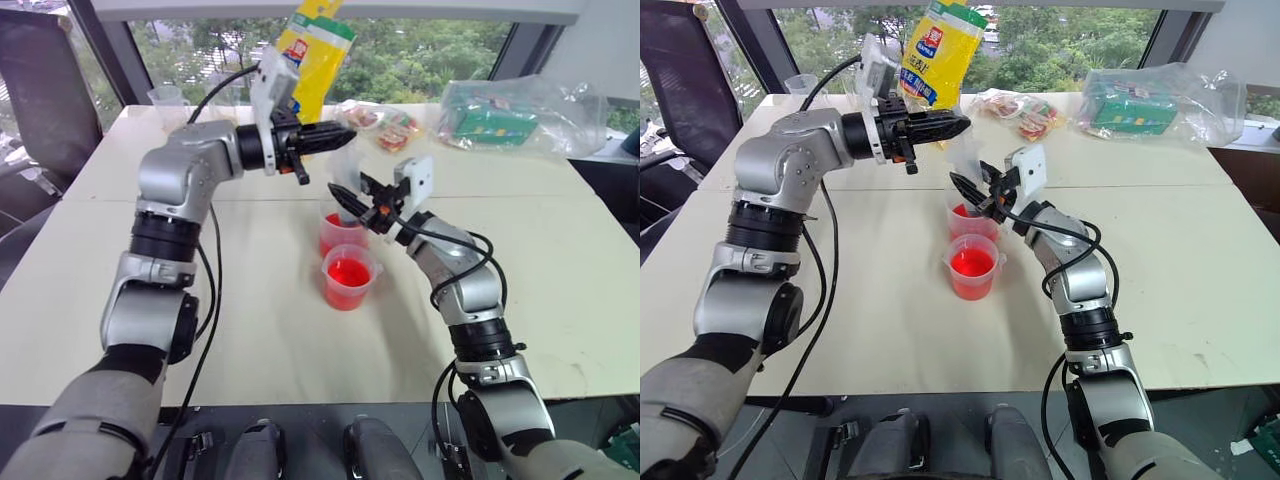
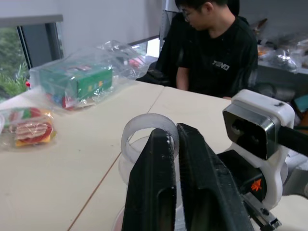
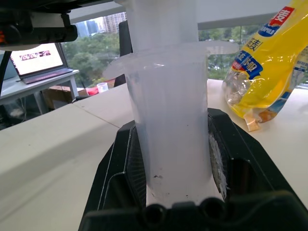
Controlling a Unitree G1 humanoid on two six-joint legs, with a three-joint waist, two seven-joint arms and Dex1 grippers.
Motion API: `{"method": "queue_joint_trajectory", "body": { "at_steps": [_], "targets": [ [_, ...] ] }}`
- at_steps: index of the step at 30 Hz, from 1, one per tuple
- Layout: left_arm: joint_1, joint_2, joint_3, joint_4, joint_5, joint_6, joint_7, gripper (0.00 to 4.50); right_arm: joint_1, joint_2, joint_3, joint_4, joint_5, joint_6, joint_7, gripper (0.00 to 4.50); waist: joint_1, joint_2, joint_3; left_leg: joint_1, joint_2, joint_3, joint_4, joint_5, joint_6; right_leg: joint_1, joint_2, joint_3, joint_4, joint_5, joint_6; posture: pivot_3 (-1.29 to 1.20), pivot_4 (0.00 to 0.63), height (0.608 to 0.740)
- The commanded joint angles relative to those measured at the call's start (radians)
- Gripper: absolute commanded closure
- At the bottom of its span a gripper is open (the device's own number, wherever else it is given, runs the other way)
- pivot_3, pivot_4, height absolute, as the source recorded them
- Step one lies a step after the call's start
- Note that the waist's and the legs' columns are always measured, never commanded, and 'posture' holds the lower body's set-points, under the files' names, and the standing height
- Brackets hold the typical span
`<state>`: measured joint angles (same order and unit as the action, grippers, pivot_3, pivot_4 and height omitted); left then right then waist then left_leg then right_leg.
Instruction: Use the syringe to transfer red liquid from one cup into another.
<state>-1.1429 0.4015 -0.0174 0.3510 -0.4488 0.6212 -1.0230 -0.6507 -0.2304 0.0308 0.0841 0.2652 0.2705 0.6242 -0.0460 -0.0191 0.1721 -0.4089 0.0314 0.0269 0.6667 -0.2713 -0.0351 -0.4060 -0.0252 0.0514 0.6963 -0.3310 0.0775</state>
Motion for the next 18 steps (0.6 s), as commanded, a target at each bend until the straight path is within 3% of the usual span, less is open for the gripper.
{"method": "queue_joint_trajectory", "body": {
  "at_steps": [1, 6, 14, 18],
  "targets": [
    [0.025, 0.035, 0.035, -0.109, -0.040, 0.011, -0.025, 2.40, -0.020, -0.014, 0.008, -0.046, 0.018, 0.042, 0.014, 3.14, 0.002, 0.000, 0.000, 0.000, 0.000, 0.000, 0.000, 0.000, 0.000, 0.000, 0.000, 0.000, 0.000, 0.000, 0.000, 0.00, 0.150, 0.740],
    [0.127, 0.101, 0.025, -0.202, -0.046, 0.043, -0.048, 0.03, -0.070, -0.028, -0.030, -0.077, 0.049, 0.075, 0.006, 3.14, 0.001, 0.000, 0.000, 0.000, 0.000, 0.000, 0.000, 0.000, 0.000, 0.000, 0.000, 0.000, 0.000, 0.000, 0.000, 0.00, 0.150, 0.740],
    [0.185, 0.180, 0.085, -0.276, -0.088, 0.102, -0.020, 0.03, -0.161, -0.045, -0.084, -0.096, 0.097, 0.108, -0.014, 3.14, 0.002, 0.000, 0.000, 0.000, 0.000, 0.000, 0.000, 0.000, 0.000, 0.000, -0.001, 0.000, 0.000, 0.000, 0.000, 0.00, 0.150, 0.740],
    [0.183, 0.217, 0.119, -0.285, -0.109, 0.121, -0.005, 0.03, -0.176, -0.074, -0.141, -0.229, 0.247, 0.250, 0.001, 3.14, 0.004, 0.000, 0.000, -0.001, 0.000, 0.000, 0.000, 0.000, 0.000, 0.000, -0.001, 0.000, 0.000, 0.000, 0.000, 0.00, 0.150, 0.740]
  ]
}}
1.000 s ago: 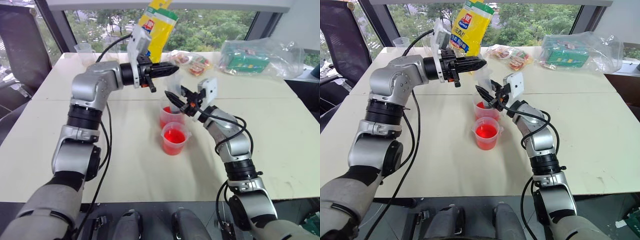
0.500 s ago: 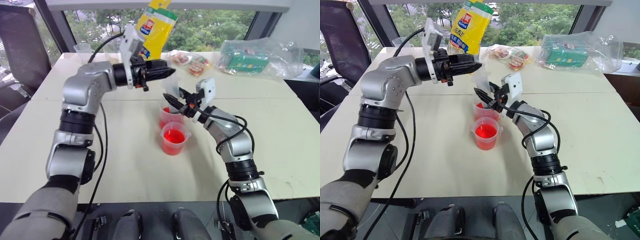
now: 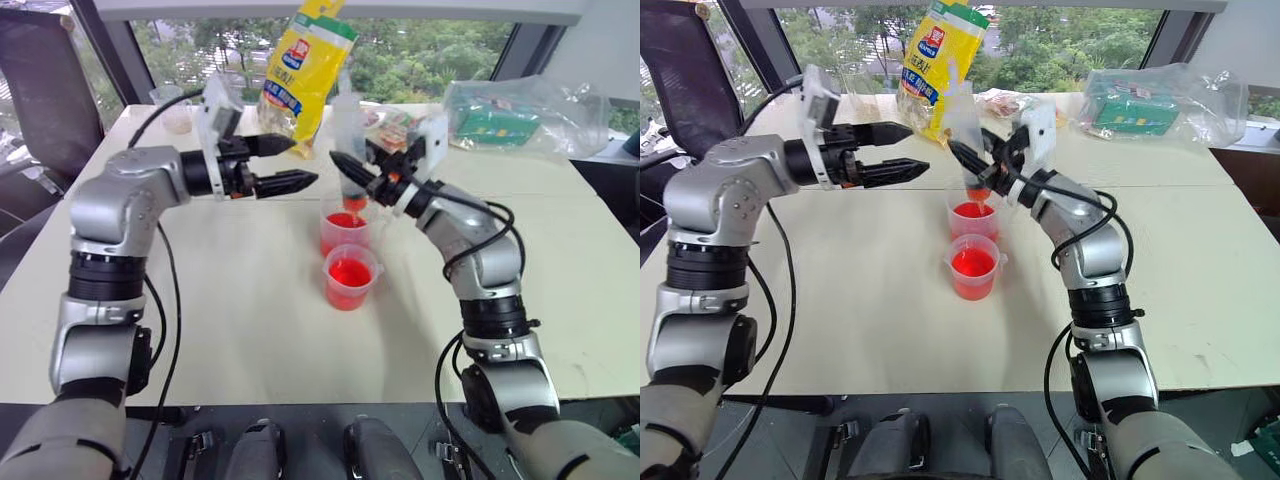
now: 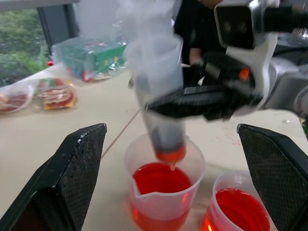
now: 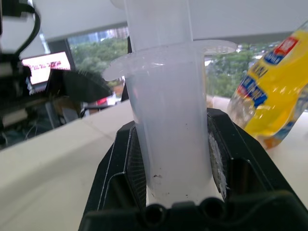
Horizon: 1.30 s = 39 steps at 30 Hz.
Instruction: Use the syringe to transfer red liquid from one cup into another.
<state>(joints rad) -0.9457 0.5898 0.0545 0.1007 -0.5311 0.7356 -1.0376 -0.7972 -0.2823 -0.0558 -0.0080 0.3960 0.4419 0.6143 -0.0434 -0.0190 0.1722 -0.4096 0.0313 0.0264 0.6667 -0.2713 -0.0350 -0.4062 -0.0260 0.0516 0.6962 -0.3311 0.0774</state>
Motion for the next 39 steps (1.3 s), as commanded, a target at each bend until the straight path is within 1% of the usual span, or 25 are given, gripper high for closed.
{"method": "queue_joint_trajectory", "body": {
  "at_steps": [1, 3, 6, 8, 10, 14, 24, 31, 34, 35, 36, 38, 39],
  "targets": [
    [-0.021, 0.037, 0.053, -0.033, -0.031, 0.011, 0.012, 0.03, -0.014, -0.034, -0.065, -0.194, 0.172, 0.133, 0.017, 3.14, 0.002, 0.000, 0.000, 0.000, 0.000, 0.000, 0.000, 0.000, 0.000, 0.000, 0.000, 0.000, 0.000, 0.000, 0.000, 0.00, 0.150, 0.740],
    [-0.031, 0.047, 0.057, -0.031, -0.037, 0.014, 0.014, 0.03, 0.016, -0.051, -0.077, -0.276, 0.248, 0.205, 0.017, 3.14, 0.002, 0.000, 0.000, 0.000, 0.000, -0.001, 0.000, 0.000, 0.000, 0.000, 0.000, 0.000, 0.000, 0.000, 0.000, 0.00, 0.150, 0.740],
    [-0.048, 0.056, 0.056, -0.034, -0.047, 0.019, 0.014, 0.03, 0.096, -0.071, -0.056, -0.370, 0.277, 0.242, 0.005, 3.14, 0.004, 0.000, 0.000, 0.000, 0.000, -0.001, 0.000, 0.000, 0.000, 0.001, 0.000, -0.001, -0.001, 0.000, 0.000, 0.00, 0.150, 0.740],
    [-0.056, 0.055, 0.056, -0.034, -0.053, 0.022, 0.012, 0.03, 0.128, -0.073, -0.047, -0.391, 0.280, 0.247, -0.005, 3.14, 0.003, 0.000, 0.000, -0.001, 0.000, -0.001, 0.000, 0.000, 0.001, 0.001, 0.000, -0.001, -0.002, 0.000, 0.000, 0.00, 0.150, 0.740],
    [-0.069, 0.048, 0.056, -0.034, -0.064, 0.031, 0.014, 0.03, 0.194, -0.070, -0.018, -0.406, 0.249, 0.221, -0.008, 3.14, 0.002, 0.000, 0.000, -0.001, -0.001, -0.001, 0.000, 0.000, 0.001, 0.001, -0.001, -0.001, -0.002, 0.000, 0.000, 0.00, 0.150, 0.740],
    [-0.079, 0.030, 0.047, -0.036, -0.081, 0.041, 0.018, 0.03, 0.265, -0.069, 0.021, -0.407, 0.202, 0.175, -0.012, 3.14, 0.000, 0.000, 0.000, -0.001, 0.000, -0.001, 0.000, 0.000, 0.001, 0.001, 0.000, -0.001, -0.002, 0.000, 0.000, 0.00, 0.150, 0.740],
    [-0.122, -0.063, 0.013, 0.013, -0.076, 0.015, 0.017, 0.03, 0.297, -0.078, 0.048, -0.406, 0.173, 0.152, -0.015, 3.14, 0.003, 0.000, 0.000, -0.001, 0.000, -0.001, 0.000, 0.000, 0.001, 0.001, 0.001, -0.001, -0.002, 0.000, 0.000, 0.00, 0.150, 0.740],
    [-0.141, -0.107, 0.003, 0.060, -0.073, -0.002, 0.012, 0.03, 0.303, -0.084, 0.061, -0.417, 0.173, 0.156, -0.014, 3.14, 0.001, 0.000, 0.000, -0.001, 0.000, -0.001, 0.000, 0.000, 0.001, 0.001, 0.001, -0.001, -0.002, 0.000, 0.000, 0.00, 0.150, 0.740],
    [-0.140, -0.128, -0.008, 0.062, -0.080, -0.005, -0.004, 0.86, 0.302, -0.090, 0.065, -0.418, 0.173, 0.155, -0.013, 3.14, 0.002, 0.000, 0.000, -0.001, 0.000, -0.001, 0.000, 0.000, 0.001, 0.001, 0.001, -0.001, -0.002, 0.000, 0.000, 0.00, 0.150, 0.740],
    [-0.141, -0.134, -0.007, 0.062, -0.087, -0.001, -0.010, 1.40, 0.301, -0.091, 0.065, -0.419, 0.174, 0.156, -0.013, 3.14, 0.002, 0.000, 0.000, -0.001, 0.000, -0.001, 0.000, 0.000, 0.001, 0.001, 0.001, -0.001, -0.002, 0.000, 0.000, 0.00, 0.150, 0.740],
    [-0.142, -0.138, -0.006, 0.061, -0.092, 0.004, -0.016, 1.79, 0.301, -0.092, 0.066, -0.420, 0.175, 0.156, -0.014, 3.14, 0.002, 0.000, 0.000, -0.001, 0.000, -0.001, 0.000, 0.000, 0.001, 0.001, 0.001, -0.001, -0.002, 0.000, 0.000, 0.00, 0.150, 0.740],
    [-0.141, -0.143, -0.009, 0.054, -0.097, 0.012, -0.028, 2.83, 0.301, -0.094, 0.067, -0.421, 0.177, 0.157, -0.014, 3.14, 0.002, 0.000, 0.000, -0.001, 0.000, -0.001, 0.000, 0.000, 0.001, 0.001, 0.001, -0.001, -0.002, 0.000, 0.000, 0.00, 0.150, 0.740],
    [-0.139, -0.144, -0.011, 0.049, -0.098, 0.015, -0.033, 3.22, 0.301, -0.095, 0.068, -0.422, 0.178, 0.157, -0.014, 3.14, 0.002, 0.000, 0.000, -0.001, 0.000, -0.001, 0.000, 0.000, 0.000, 0.001, 0.001, -0.001, -0.002, 0.000, 0.000, 0.00, 0.150, 0.740]
  ]
}}
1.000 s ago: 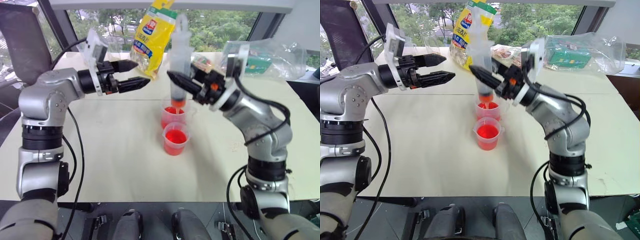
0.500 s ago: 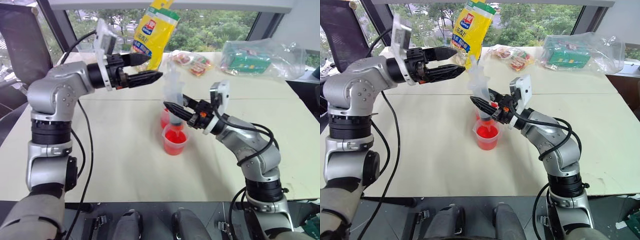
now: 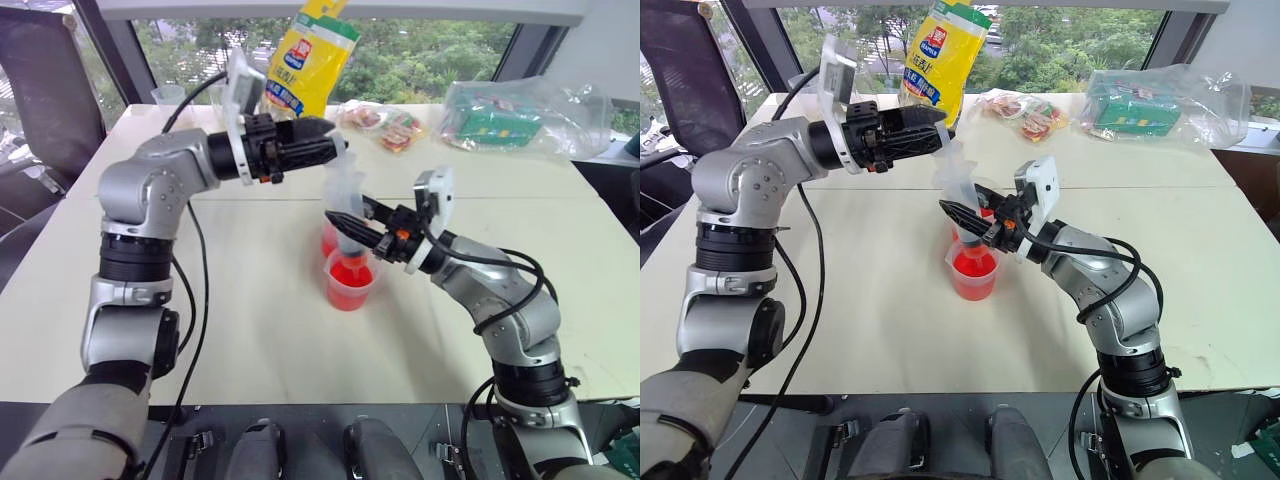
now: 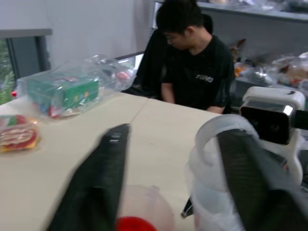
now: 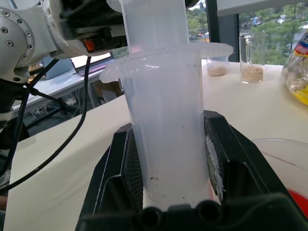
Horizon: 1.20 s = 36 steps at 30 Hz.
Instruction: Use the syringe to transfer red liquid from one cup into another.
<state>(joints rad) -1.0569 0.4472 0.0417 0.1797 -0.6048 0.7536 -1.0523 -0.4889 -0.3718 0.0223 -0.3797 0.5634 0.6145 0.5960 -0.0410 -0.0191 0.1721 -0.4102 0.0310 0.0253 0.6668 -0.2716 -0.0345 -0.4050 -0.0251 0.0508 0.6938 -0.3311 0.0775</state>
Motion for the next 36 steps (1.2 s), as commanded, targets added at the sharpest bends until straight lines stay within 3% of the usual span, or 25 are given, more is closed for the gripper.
{"method": "queue_joint_trajectory", "body": {
  "at_steps": [1, 3, 36],
  "targets": [
    [-0.026, -0.002, -0.001, -0.035, -0.028, 0.003, -0.025, 3.71, -0.008, -0.006, -0.009, -0.052, 0.012, -0.014, 0.004, 3.14, 0.000, 0.000, 0.000, 0.000, 0.000, 0.000, 0.000, 0.000, 0.000, 0.000, 0.000, 0.000, 0.000, 0.000, 0.000, 0.00, 0.150, 0.740],
    [-0.020, 0.000, -0.010, -0.047, -0.038, 0.014, -0.040, 4.44, -0.010, -0.007, -0.010, -0.053, 0.015, -0.014, 0.003, 3.14, -0.001, 0.000, 0.000, 0.000, 0.000, 0.000, 0.000, 0.000, 0.000, 0.000, 0.000, 0.000, 0.000, 0.000, 0.000, 0.00, 0.150, 0.740],
    [0.096, -0.024, -0.109, -0.191, -0.043, 0.070, -0.050, 4.44, -0.158, -0.014, -0.097, -0.047, 0.103, 0.050, -0.037, 3.14, -0.001, 0.000, 0.000, 0.000, 0.000, 0.000, 0.000, 0.000, 0.000, 0.000, 0.000, 0.000, 0.000, 0.000, 0.000, 0.00, 0.150, 0.740]
  ]
}}
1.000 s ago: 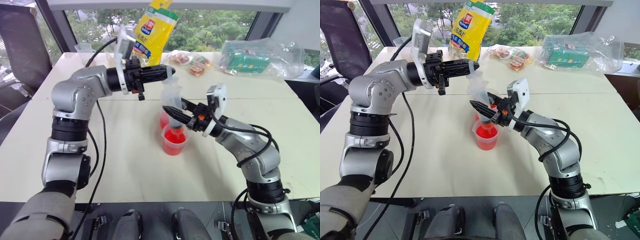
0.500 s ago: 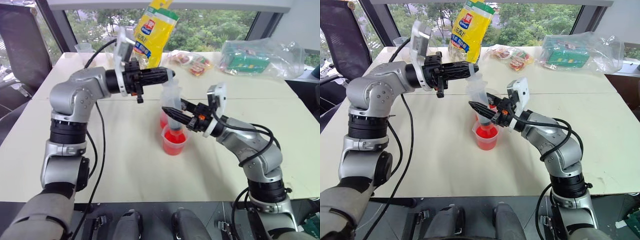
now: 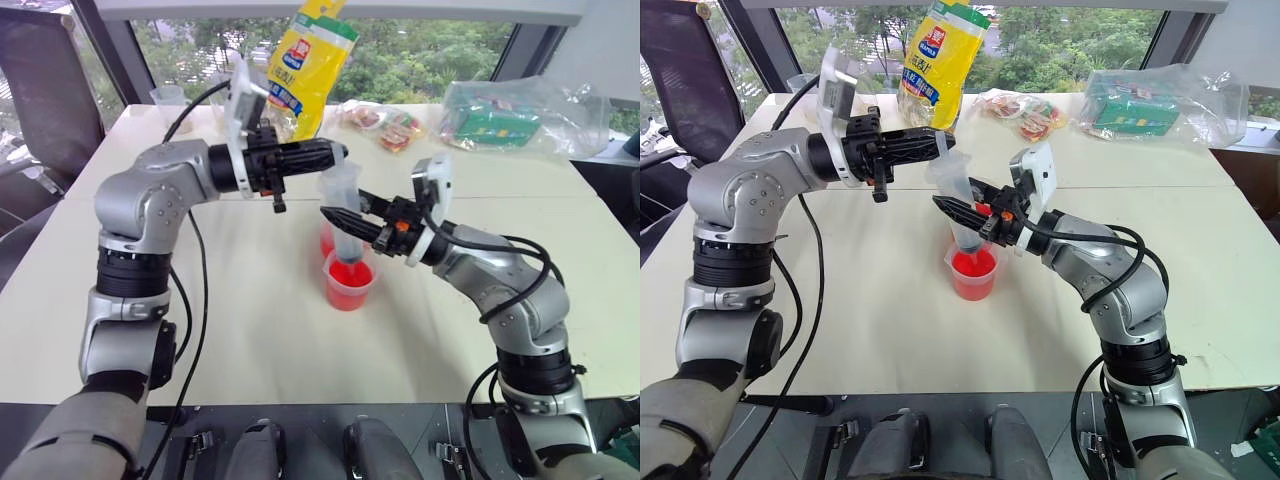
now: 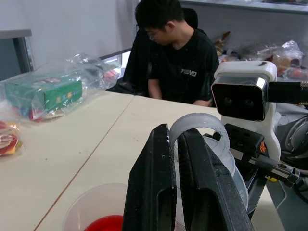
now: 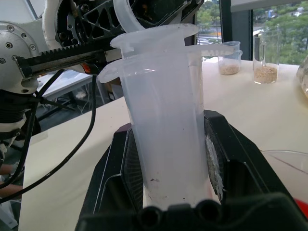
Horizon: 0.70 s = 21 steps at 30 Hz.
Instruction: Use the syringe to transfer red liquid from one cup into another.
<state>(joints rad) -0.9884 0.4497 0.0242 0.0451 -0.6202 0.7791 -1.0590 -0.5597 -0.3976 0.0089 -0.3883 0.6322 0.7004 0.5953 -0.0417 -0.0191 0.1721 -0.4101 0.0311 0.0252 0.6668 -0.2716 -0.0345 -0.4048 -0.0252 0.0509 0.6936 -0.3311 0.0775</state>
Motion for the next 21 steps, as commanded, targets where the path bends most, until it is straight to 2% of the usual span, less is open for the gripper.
{"method": "queue_joint_trajectory", "body": {
  "at_steps": [1, 3, 4, 7, 13, 14, 21],
  "targets": [
    [0.025, -0.027, -0.090, -0.056, -0.026, 0.044, -0.041, 4.44, -0.087, 0.011, -0.084, -0.039, 0.039, -0.031, -0.038, 3.14, 0.000, 0.000, 0.000, 0.000, 0.000, 0.000, 0.000, 0.000, 0.000, 0.000, 0.000, 0.000, 0.000, 0.000, 0.000, 0.00, 0.150, 0.740],
    [0.013, -0.024, -0.077, -0.047, -0.029, 0.048, -0.033, 4.44, -0.082, 0.010, -0.083, -0.039, 0.043, -0.021, -0.039, 3.14, 0.000, 0.000, 0.000, 0.000, 0.000, 0.000, 0.000, 0.000, 0.000, 0.000, 0.000, 0.000, 0.000, 0.000, 0.000, 0.00, 0.150, 0.740],
    [0.002, -0.020, -0.062, -0.039, -0.035, 0.053, -0.028, 4.15, -0.076, 0.010, -0.080, -0.039, 0.044, -0.017, -0.040, 3.14, 0.001, 0.000, 0.000, 0.000, 0.000, 0.000, 0.000, 0.000, 0.000, 0.000, 0.000, 0.000, 0.000, 0.000, 0.000, 0.00, 0.150, 0.740],
    [-0.026, -0.002, -0.024, -0.022, -0.050, 0.066, -0.023, 3.07, -0.059, 0.012, -0.073, -0.039, 0.047, -0.008, -0.041, 3.14, 0.000, 0.000, 0.000, 0.000, 0.000, 0.000, 0.000, 0.000, 0.000, 0.000, 0.000, 0.000, 0.000, 0.000, 0.000, 0.00, 0.150, 0.740],
    [-0.043, 0.068, 0.052, -0.025, -0.066, 0.079, -0.006, 0.28, -0.050, 0.012, -0.074, -0.044, 0.059, 0.010, -0.044, 3.14, 0.000, 0.000, 0.000, 0.000, 0.000, 0.000, 0.000, 0.000, 0.000, 0.000, 0.000, 0.000, 0.000, 0.000, 0.000, 0.00, 0.150, 0.740],
    [-0.037, 0.084, 0.065, -0.035, -0.071, 0.083, -0.004, 0.06, -0.051, 0.011, -0.075, -0.044, 0.062, 0.013, -0.045, 3.14, 0.000, 0.000, 0.000, 0.000, 0.000, 0.000, 0.000, 0.000, 0.000, 0.000, 0.000, 0.000, 0.000, 0.000, 0.000, 0.00, 0.150, 0.740],
    [0.026, 0.202, 0.124, -0.080, -0.084, 0.088, 0.010, 0.06, -0.086, -0.014, -0.111, -0.041, 0.112, 0.060, -0.065, 3.14, -0.002, 0.000, 0.000, 0.000, 0.000, 0.000, -0.001, 0.000, 0.000, 0.000, 0.000, 0.000, 0.000, 0.000, 0.000, 0.00, 0.150, 0.740]
  ]
}}
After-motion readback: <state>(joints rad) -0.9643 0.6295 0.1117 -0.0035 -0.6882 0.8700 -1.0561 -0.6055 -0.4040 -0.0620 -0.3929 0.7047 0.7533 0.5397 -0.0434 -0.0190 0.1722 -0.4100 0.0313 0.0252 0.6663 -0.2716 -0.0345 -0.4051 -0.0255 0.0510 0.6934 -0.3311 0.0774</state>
